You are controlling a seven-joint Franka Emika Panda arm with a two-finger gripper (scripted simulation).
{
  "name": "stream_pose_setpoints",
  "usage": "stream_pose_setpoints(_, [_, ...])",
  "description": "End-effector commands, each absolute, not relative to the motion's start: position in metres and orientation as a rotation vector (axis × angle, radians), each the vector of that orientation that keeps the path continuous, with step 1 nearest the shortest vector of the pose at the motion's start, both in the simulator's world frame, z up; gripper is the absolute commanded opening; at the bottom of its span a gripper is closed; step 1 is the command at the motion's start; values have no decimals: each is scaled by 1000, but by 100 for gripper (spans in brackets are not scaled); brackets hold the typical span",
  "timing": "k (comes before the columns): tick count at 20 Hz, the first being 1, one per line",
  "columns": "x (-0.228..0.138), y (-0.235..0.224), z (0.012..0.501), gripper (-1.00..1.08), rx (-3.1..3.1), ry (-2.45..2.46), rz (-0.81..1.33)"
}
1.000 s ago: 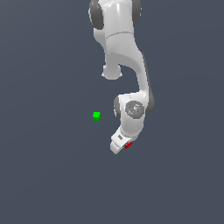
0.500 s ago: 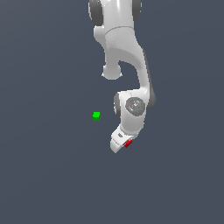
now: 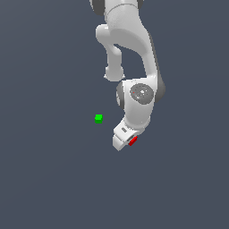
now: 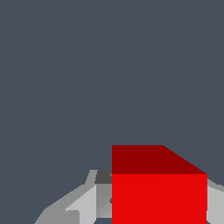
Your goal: Stack the red cube on top of the green cube.
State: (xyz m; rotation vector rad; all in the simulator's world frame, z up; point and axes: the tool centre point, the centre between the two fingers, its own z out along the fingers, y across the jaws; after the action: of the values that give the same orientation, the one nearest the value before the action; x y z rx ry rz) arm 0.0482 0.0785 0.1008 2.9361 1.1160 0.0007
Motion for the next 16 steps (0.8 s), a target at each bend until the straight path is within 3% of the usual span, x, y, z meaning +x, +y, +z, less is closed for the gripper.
stream_pose_setpoints(1, [48, 79, 112, -100, 2936, 1116, 0])
stream_pose_setpoints(16, [39, 69, 115, -100, 2936, 1116, 1])
